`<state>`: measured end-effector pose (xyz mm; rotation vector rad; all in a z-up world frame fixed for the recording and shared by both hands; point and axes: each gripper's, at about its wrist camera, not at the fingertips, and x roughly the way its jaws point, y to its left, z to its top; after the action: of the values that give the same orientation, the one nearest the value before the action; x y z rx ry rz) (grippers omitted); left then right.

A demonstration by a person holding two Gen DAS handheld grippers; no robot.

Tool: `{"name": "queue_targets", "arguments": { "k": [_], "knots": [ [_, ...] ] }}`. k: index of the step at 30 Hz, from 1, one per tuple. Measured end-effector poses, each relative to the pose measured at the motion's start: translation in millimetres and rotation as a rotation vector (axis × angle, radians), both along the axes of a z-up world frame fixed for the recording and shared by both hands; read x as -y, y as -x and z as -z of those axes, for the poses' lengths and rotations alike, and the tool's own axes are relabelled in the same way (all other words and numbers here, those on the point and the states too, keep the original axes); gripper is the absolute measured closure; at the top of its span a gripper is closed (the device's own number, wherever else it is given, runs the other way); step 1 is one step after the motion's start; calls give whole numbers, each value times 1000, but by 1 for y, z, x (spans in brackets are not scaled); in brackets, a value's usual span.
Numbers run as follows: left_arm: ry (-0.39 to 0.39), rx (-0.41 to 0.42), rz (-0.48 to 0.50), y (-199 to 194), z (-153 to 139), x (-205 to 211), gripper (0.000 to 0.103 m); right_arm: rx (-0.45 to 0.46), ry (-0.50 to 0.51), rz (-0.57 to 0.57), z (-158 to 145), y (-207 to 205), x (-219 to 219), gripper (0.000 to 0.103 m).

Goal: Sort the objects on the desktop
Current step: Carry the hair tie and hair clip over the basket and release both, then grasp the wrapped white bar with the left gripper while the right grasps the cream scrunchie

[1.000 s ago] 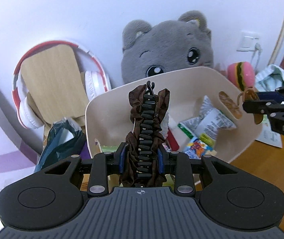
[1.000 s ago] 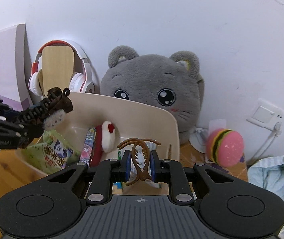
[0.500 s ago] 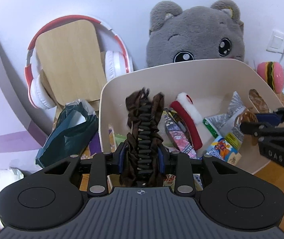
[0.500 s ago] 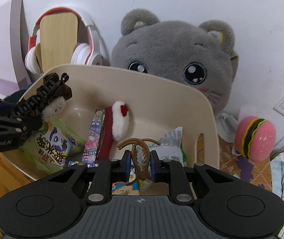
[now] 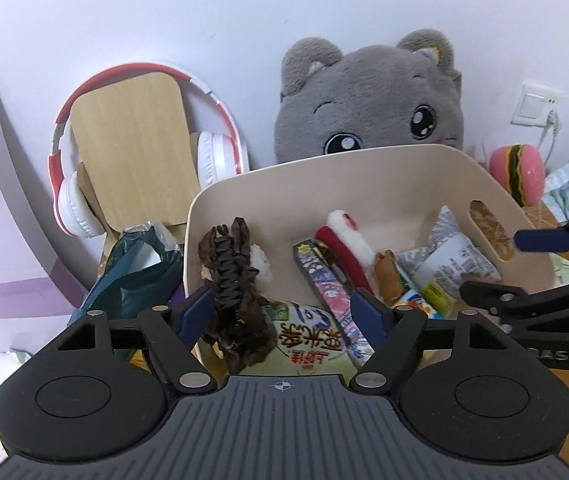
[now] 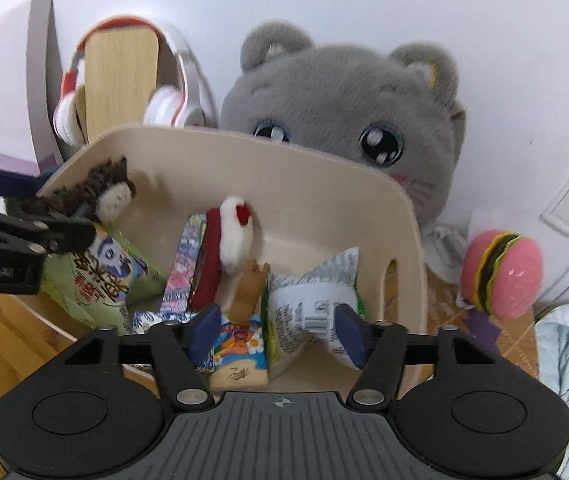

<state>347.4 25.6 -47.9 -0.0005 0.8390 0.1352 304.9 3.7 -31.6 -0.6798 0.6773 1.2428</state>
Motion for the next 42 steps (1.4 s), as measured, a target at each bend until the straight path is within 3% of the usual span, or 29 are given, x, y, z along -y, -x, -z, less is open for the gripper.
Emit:
{"name": "queue_targets", "arguments": {
  "k": [5, 12, 17, 23, 29, 34, 42],
  "knots": [
    [16, 46, 32, 20, -7, 8, 26, -14, -82, -2, -20, -2, 39, 24],
    [38, 50, 113, 53, -9, 25, 26, -17, -68, 0, -19, -4, 91, 16],
    [61, -3, 173, 66, 0, 37, 26, -5, -34, -16, -9, 2, 119, 15],
    [36, -59, 240, 76, 17, 49, 26, -10, 14, -64, 5, 13, 141, 13],
    [54, -141, 289, 82, 40, 55, 26, -78, 39, -47, 17, 18, 164, 13],
    [17, -232, 353, 83, 65, 66, 26, -141, 59, -20, 31, 27, 182, 13],
    [13, -298, 394, 77, 93, 80, 26, -193, 111, -6, 58, 42, 190, 14]
  ]
}}
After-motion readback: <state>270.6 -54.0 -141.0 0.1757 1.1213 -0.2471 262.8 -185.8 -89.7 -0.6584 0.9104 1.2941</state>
